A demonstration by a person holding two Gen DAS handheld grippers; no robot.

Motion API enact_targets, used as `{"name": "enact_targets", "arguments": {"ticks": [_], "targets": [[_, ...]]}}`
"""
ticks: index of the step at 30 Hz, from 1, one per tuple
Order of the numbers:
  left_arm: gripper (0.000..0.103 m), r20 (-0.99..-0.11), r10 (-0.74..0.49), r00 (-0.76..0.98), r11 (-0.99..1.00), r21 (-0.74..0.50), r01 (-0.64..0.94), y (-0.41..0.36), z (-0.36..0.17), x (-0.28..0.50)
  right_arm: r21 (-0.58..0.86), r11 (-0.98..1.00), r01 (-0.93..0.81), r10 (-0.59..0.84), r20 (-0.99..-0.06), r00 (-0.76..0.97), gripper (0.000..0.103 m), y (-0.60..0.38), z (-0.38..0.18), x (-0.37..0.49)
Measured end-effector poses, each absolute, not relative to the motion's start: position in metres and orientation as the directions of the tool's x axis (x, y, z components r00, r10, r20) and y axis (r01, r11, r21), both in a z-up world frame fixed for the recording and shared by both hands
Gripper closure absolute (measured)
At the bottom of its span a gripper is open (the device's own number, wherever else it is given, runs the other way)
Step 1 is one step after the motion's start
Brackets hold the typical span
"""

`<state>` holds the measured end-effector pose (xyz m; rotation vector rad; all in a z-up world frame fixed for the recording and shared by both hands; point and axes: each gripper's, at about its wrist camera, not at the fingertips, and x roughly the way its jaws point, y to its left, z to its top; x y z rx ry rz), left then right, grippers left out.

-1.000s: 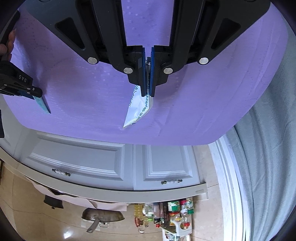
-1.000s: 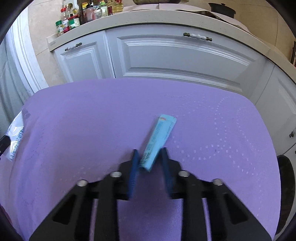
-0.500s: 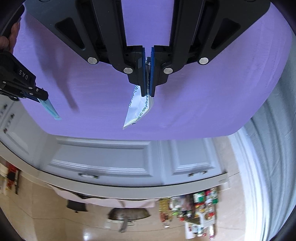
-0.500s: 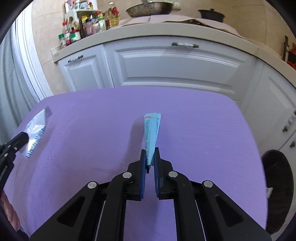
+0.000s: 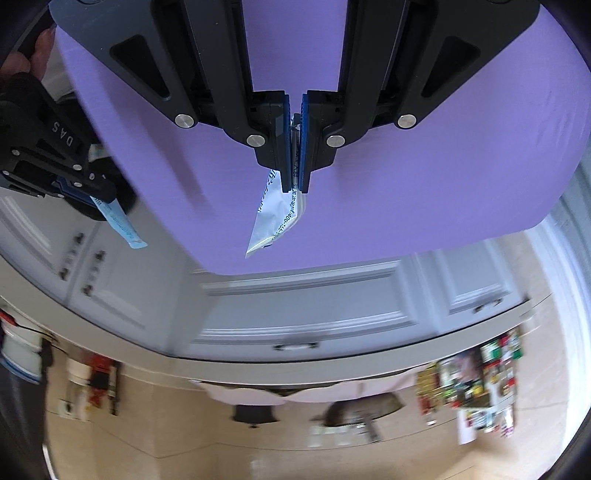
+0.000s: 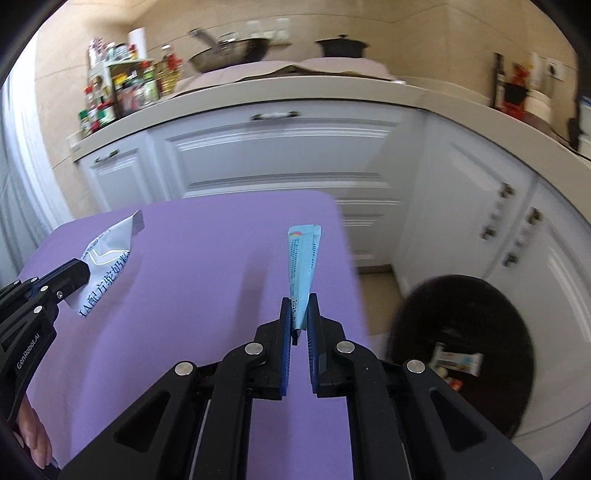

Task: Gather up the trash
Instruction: 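Carry the white and light-blue tubes over the bin with both tools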

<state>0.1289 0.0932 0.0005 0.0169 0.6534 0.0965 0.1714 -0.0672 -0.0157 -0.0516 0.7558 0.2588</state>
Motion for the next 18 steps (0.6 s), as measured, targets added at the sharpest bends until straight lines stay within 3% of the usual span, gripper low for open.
{"name": "enact_targets", "arguments": {"ticks": [18], "targets": [[0.099,-0.626,-0.108,0.772,0.980,0.064,0.189,-0.086,-0.018,0.161,0.065,0.998,0.026,0.026,-0.684,0.729,0.094,-0.231,-0.030,0.149]]}}
